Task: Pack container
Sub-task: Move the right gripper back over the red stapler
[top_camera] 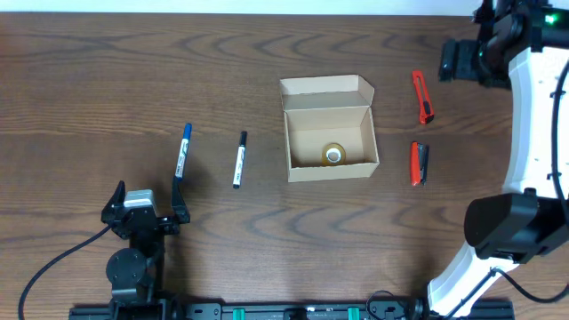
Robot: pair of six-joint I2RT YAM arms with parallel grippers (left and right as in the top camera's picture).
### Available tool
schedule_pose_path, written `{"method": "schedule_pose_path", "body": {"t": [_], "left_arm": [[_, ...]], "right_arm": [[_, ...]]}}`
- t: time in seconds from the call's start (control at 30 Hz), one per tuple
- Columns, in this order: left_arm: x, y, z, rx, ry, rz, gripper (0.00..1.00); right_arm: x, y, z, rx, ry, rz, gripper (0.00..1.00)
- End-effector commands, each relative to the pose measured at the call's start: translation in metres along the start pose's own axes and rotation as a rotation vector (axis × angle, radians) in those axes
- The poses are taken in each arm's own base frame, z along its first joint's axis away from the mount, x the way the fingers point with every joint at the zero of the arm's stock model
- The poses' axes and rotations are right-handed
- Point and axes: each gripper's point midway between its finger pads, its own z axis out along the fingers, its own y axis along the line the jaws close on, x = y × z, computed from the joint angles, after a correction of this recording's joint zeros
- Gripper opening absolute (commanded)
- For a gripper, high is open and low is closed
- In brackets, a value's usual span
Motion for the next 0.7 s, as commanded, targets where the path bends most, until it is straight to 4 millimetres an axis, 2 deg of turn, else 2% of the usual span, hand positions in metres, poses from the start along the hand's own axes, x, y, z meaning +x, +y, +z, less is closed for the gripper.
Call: {"method": "schedule_pose_path", "body": {"t": [0.0,0.1,0.23,0.37,0.5,0.6,0.67], "left_arm": [[0.018,-0.002,0.000,0.014,0.058,0.016,0.95],[0.018,-0.002,0.000,0.014,0.058,0.016,0.95],[0.018,-0.002,0.000,0.014,0.058,0.016,0.95],[0.018,-0.002,0.000,0.014,0.058,0.016,0.95],[0.018,-0.002,0.000,0.014,0.058,0.016,0.95],[0.018,-0.002,0.000,0.014,0.058,0.016,0.95],[0.018,-0.002,0.000,0.014,0.058,0.016,0.95]], "right_arm": [[0.028,0.010,0.027,-0.028,0.146,-0.031,0.99],[0.049,0.009,0.033,-0.020,0.225,-0.020,0.99],[0.061,0.009,0.032,-0.019,0.255,-0.023,0.99],[0.077,0.011,0.017,-0.019,0.264,-0.021,0.99],[0.097,0.016,-0.008,-0.028,0.221,-0.015,0.99],[0.117,0.022,-0.025,-0.051,0.156,-0.032,0.99],[0.126,0.024,-0.029,-0.059,0.095,-0.040,0.99]]}}
